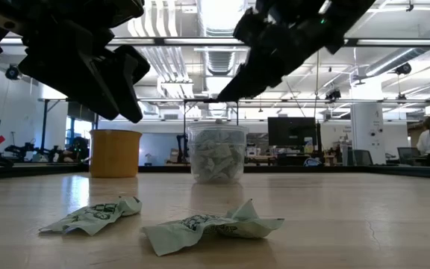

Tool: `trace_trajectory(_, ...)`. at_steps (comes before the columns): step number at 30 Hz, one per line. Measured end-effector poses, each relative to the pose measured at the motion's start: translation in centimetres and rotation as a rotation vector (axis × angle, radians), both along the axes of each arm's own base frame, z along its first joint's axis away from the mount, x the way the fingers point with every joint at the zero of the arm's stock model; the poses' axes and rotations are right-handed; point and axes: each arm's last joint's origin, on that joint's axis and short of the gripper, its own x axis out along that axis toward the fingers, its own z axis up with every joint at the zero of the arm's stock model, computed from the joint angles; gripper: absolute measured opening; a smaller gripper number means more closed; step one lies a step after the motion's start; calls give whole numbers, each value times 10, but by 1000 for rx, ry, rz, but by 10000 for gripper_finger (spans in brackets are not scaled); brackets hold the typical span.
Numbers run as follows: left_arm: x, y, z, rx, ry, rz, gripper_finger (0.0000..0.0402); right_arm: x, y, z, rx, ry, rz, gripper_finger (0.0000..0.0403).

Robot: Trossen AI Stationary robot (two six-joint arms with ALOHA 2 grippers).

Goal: Pick and place Stevia / Truvia into bins
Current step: Put the left stevia packet into the transparent container

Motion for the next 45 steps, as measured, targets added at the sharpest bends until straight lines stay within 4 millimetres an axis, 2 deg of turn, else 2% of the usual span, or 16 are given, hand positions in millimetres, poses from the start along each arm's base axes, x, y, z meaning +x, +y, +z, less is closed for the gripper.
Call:
trace_trajectory(9,9,-4,-6,-22,-42,-3,167,-30,32,24,-8,99,104,139)
trace_trajectory(13,18,-10,-21,-55,-37,-43,167,-49,48,29,31,200,124,133)
trace_trajectory(23,28,-23,-52,-150,29,-144,167,-80,96,31,113,329,193,120)
trace_trajectory(30,33,-27,-56,-198,13,-193,167,-91,121,30,131,362,242,111)
trace_trajectory(41,30,-34,-55,-212,-11,-213,167,-97,132,31,140,367,266,94)
trace_trajectory(45,30,-45,-72,-196,-1,-241,167,-97,132,31,140,365,267,90)
